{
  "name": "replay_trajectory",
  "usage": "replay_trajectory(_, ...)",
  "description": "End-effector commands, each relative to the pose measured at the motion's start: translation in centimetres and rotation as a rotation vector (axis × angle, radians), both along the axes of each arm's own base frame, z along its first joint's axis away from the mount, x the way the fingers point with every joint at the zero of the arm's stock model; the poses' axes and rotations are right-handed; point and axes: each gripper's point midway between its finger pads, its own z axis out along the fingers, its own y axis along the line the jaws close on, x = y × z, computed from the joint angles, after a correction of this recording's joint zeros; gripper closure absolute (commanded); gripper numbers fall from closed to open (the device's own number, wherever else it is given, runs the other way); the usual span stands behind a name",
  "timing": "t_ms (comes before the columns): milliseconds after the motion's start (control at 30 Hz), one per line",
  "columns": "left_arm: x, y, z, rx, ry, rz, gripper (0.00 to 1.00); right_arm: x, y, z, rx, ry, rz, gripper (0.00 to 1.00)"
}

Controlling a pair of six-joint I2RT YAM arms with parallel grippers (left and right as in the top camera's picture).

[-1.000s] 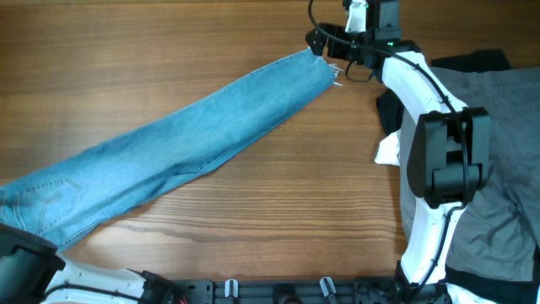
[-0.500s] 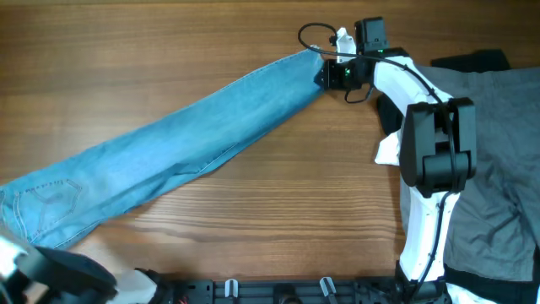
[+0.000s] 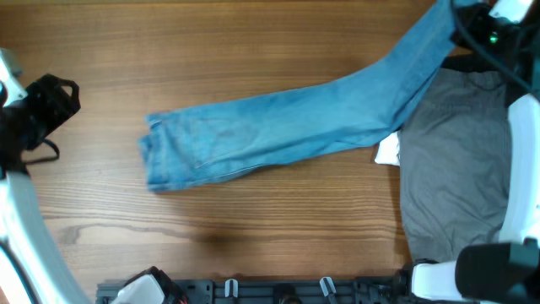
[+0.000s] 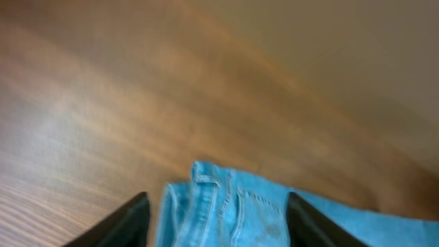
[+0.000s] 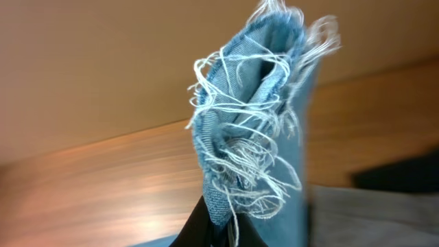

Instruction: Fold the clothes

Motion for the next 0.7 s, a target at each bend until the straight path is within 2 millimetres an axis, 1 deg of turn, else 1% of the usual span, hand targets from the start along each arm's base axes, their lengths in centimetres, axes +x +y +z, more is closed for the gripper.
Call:
replay_trajectory(0, -3.0, -2.0, 5.6, 0.105, -0.17, -0.019, 0.31, -2.4, 12.0, 1.9, 0.063, -0.023, 0.322, 0.96)
replay_trajectory(33, -4.4, -2.0, 6.9, 0.154, -0.201, 0.015, 0.3, -3.6, 17.4, 1.1, 0.058, 0.004, 0.438, 0.96)
replay_trajectory(67, -5.1, -1.9, 7.3, 0.177, -0.209, 0.037, 0.3, -4.4, 20.4, 0.4, 0.046, 0.023, 0.494, 0.96)
replay_trajectory(100, -5.5, -1.8, 7.7, 0.193, -0.217, 0.051, 0.29, -5.3, 23.6, -0.9, 0.037, 0.062, 0.537, 0.95)
replay_trajectory(133, -5.9, -1.8, 7.7, 0.201, -0.217, 0.061, 0.28, -7.1, 28.3, -3.6, 0.022, 0.144, 0.6, 0.95)
replay_trajectory(167, -5.9, -1.8, 7.5, 0.195, -0.207, 0.06, 0.28, -8.9, 32.3, -6.4, 0.006, 0.215, 0.688, 0.95)
replay_trajectory(233, -5.5, -1.6, 7.1, 0.187, -0.192, 0.06, 0.28, -11.2, 36.9, -9.9, -0.009, 0.297, 0.775, 0.96)
replay_trajectory(267, -4.9, -1.3, 6.3, 0.17, -0.165, 0.057, 0.29, -13.1, 41.3, -13.7, -0.035, 0.338, 0.863, 0.96)
replay_trajectory(300, -4.7, -1.2, 6.0, 0.164, -0.154, 0.055, 0.29, -13.6, 42.7, -14.7, -0.038, 0.34, 0.886, 0.96)
replay_trajectory(333, -4.5, -1.1, 5.5, 0.154, -0.137, 0.055, 0.29, -14.2, 44.7, -16.3, -0.042, 0.338, 0.919, 0.96)
replay_trajectory(367, -4.3, -0.9, 4.9, 0.143, -0.115, 0.054, 0.29, -15.2, 46.6, -18.6, -0.044, 0.364, 0.946, 0.96)
replay_trajectory(400, -4.0, -0.8, 4.3, 0.132, -0.095, 0.054, 0.28, -16.8, 47.8, -20.7, -0.057, 0.405, 0.989, 0.95)
replay_trajectory(433, -3.9, -0.7, 3.9, 0.124, -0.079, 0.053, 0.28, -18.0, 48.6, -21.7, -0.081, 0.41, 1.038, 0.89)
replay_trajectory(467, -3.8, -0.7, 3.7, 0.119, -0.071, 0.052, 0.28, -19.1, 49.3, -22.1, -0.104, 0.38, 1.123, 0.69)
replay_trajectory(500, -3.5, -0.5, 3.2, 0.112, -0.056, 0.052, 0.27, -20.7, 50.0, -22.0, -0.158, 0.307, 1.254, 0.37)
replay_trajectory(533, -3.3, -0.4, 2.8, 0.105, -0.043, 0.051, 0.23, -20.1, 49.7, -21.3, -0.185, 0.283, 1.221, 0.23)
replay_trajectory(567, -3.0, -0.3, 2.4, 0.097, -0.029, 0.05, 0.2, -19.0, 49.1, -20.5, -0.202, 0.27, 1.156, 0.2)
replay_trajectory(600, -2.8, -0.1, 1.7, 0.083, -0.004, 0.049, 0.19, -17.0, 47.8, -19.1, -0.215, 0.248, 1.055, 0.18)
replay_trajectory(633, -2.6, -0.1, 0.3, 0.053, 0.045, 0.043, 0.16, -14.8, 45.9, -17.0, -0.212, 0.223, 0.95, 0.14)
replay_trajectory(667, -2.4, -0.3, -1.3, 0.009, 0.103, 0.025, 0.15, -12.5, 43.2, -14.8, -0.189, 0.217, 0.834, 0.11)
